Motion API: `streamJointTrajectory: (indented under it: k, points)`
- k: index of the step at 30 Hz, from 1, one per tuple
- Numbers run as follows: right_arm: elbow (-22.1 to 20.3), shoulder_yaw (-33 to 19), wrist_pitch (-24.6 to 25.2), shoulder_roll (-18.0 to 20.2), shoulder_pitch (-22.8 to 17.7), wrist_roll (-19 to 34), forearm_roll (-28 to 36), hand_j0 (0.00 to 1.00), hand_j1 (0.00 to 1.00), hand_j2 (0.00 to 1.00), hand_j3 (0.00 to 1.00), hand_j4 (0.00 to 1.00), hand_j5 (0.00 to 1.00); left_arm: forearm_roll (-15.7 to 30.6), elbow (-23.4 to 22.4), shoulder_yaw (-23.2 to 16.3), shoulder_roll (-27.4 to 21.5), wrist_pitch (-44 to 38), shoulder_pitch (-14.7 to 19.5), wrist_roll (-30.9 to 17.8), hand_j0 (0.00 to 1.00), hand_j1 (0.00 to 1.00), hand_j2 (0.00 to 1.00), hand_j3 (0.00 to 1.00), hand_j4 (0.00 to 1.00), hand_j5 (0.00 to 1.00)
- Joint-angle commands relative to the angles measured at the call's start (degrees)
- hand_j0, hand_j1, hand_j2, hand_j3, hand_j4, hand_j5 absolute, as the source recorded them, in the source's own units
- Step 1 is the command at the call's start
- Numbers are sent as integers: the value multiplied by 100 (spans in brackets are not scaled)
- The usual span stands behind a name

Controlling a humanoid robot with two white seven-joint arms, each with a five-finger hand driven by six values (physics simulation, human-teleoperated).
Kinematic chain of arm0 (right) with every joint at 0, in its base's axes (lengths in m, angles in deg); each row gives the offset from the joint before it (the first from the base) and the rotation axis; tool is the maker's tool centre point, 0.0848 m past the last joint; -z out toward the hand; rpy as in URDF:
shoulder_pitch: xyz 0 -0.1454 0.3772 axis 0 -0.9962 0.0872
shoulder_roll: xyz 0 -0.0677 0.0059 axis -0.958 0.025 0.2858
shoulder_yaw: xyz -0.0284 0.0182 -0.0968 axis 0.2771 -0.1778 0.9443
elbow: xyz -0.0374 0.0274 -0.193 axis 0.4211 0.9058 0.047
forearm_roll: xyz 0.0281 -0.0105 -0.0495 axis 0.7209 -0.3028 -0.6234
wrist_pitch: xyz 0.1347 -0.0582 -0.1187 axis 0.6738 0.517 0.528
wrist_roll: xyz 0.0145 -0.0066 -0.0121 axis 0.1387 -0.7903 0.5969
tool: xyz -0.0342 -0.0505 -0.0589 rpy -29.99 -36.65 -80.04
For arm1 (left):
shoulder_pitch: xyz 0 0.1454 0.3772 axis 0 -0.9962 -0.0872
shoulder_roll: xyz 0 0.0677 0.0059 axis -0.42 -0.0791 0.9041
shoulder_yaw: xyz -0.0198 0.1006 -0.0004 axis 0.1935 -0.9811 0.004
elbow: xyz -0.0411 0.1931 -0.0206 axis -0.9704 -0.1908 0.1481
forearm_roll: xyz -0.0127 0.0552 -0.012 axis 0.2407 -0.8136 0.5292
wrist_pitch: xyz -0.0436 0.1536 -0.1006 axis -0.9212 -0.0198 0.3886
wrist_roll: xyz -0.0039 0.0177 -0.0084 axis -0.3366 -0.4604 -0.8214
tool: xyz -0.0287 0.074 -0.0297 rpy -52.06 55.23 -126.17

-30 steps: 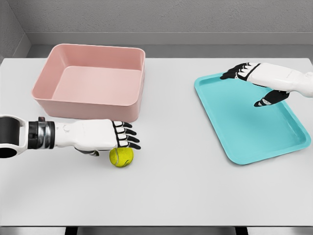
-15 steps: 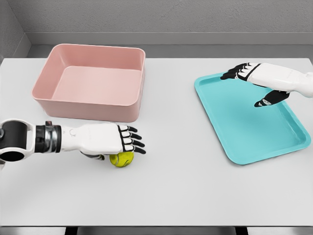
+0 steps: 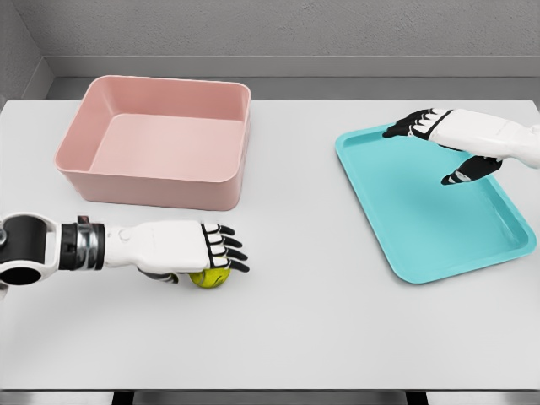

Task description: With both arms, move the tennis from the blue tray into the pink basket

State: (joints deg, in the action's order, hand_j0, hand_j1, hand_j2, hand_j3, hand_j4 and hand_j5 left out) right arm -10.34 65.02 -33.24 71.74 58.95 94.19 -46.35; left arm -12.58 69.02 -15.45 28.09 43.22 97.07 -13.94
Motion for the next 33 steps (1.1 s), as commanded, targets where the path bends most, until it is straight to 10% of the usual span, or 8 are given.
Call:
streamJointTrajectory:
  k: [1,33]
  points:
    - [-1,-5,12,7,0,-2,38,100,100,100,100,100,100,34,2,22,-5,-11,0,3,100,100,100,100,100,100]
    - [-10,4,12,7,-9,-11,38,100,100,100,100,100,100,-45,-33,22,-67,-11,-114,3,100,100,100,100,100,100]
